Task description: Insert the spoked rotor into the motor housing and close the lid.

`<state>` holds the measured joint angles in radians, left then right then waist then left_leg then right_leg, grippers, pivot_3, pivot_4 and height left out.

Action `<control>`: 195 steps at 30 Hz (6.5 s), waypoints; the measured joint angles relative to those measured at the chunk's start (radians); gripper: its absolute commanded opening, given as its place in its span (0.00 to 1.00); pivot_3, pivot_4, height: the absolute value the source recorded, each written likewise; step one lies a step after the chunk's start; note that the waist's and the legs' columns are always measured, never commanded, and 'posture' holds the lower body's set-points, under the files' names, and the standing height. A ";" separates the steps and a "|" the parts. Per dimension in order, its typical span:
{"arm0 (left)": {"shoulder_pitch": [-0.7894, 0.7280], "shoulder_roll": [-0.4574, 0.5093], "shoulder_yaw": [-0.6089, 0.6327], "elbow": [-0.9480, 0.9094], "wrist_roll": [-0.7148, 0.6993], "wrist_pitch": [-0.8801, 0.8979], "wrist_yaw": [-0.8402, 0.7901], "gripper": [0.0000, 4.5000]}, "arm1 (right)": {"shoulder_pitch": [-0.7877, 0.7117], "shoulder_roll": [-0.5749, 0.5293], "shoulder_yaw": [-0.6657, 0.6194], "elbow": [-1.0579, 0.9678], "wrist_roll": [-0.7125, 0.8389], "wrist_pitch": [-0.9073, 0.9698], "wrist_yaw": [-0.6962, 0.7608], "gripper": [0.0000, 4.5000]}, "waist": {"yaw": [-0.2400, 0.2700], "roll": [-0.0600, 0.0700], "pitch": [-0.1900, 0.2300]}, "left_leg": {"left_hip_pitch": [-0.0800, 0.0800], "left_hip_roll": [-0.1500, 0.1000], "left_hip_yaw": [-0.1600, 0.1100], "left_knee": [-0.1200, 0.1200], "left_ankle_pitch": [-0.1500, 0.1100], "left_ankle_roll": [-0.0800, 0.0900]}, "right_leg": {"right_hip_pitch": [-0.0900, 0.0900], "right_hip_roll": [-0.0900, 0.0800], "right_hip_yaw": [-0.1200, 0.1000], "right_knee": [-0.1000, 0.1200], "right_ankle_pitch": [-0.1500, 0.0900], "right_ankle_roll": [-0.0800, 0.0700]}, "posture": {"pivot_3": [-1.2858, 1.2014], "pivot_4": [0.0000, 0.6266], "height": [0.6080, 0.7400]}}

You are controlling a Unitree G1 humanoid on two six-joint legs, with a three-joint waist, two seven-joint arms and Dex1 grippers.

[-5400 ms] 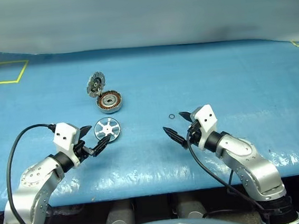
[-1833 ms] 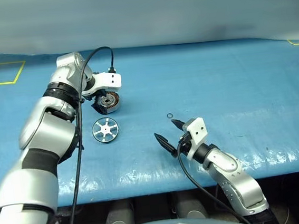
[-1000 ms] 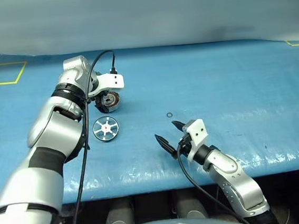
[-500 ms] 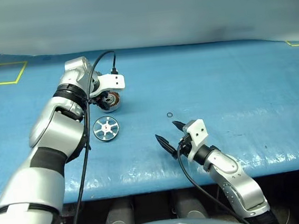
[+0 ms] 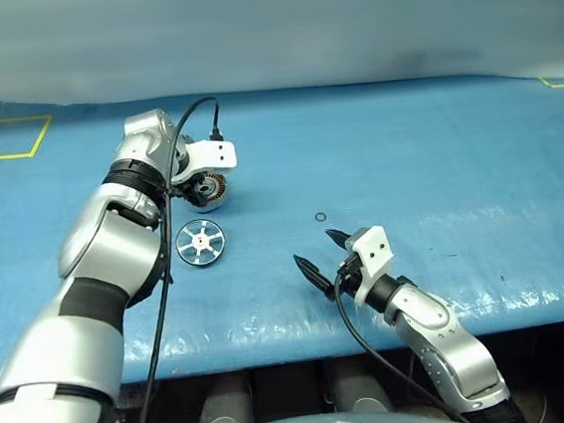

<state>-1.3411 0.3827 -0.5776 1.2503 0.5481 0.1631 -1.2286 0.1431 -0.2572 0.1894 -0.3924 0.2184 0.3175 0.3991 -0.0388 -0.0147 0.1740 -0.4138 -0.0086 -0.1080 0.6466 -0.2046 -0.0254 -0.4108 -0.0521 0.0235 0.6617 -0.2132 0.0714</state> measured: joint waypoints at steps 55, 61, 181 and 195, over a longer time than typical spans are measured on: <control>0.030 -0.019 0.001 -0.007 -0.004 -0.161 0.064 0.46 | 0.007 0.018 -0.009 -0.004 -0.007 0.000 -0.035 1.00 | 0.002 -0.004 0.003 | -0.003 0.000 0.000 0.000 0.000 0.000 | -0.002 0.000 0.000 -0.001 0.000 0.000 | 0.52 0.24 1.00; 0.028 -0.017 0.003 -0.100 -0.011 -0.202 0.024 0.46 | -0.004 0.024 -0.008 0.000 -0.007 0.000 -0.035 1.00 | 0.002 -0.004 0.003 | -0.003 0.000 0.000 0.000 0.000 0.000 | -0.002 0.000 0.000 -0.001 0.000 0.000 | 0.52 0.24 1.00; 0.888 0.249 0.331 -1.567 -0.692 0.234 -0.116 0.99 | 0.126 -0.071 -0.101 0.067 0.011 -0.161 0.102 1.00 | 0.004 -0.001 0.002 | 0.003 0.001 0.000 -0.001 0.000 0.001 | 0.002 -0.001 0.001 0.000 -0.005 -0.009 | 0.52 0.24 1.00; 1.456 0.120 0.539 -1.694 -0.784 0.107 0.299 0.99 | -0.072 -0.011 -0.103 0.155 -0.057 -0.070 -0.024 1.00 | 0.015 0.002 0.001 | 0.004 0.001 0.004 -0.001 0.000 0.000 | 0.001 -0.004 0.001 0.000 -0.005 -0.010 | 0.52 0.24 1.00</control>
<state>0.1144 0.5030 -0.0387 -0.4435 -0.2356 0.2705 -0.9293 0.0712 -0.2678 0.0860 -0.2372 0.1616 0.2475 0.3751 -0.0242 -0.0130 0.1747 -0.4099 -0.0080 -0.1036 0.6455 -0.2048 -0.0250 -0.4097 -0.0563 0.0249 0.6615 -0.2182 0.0616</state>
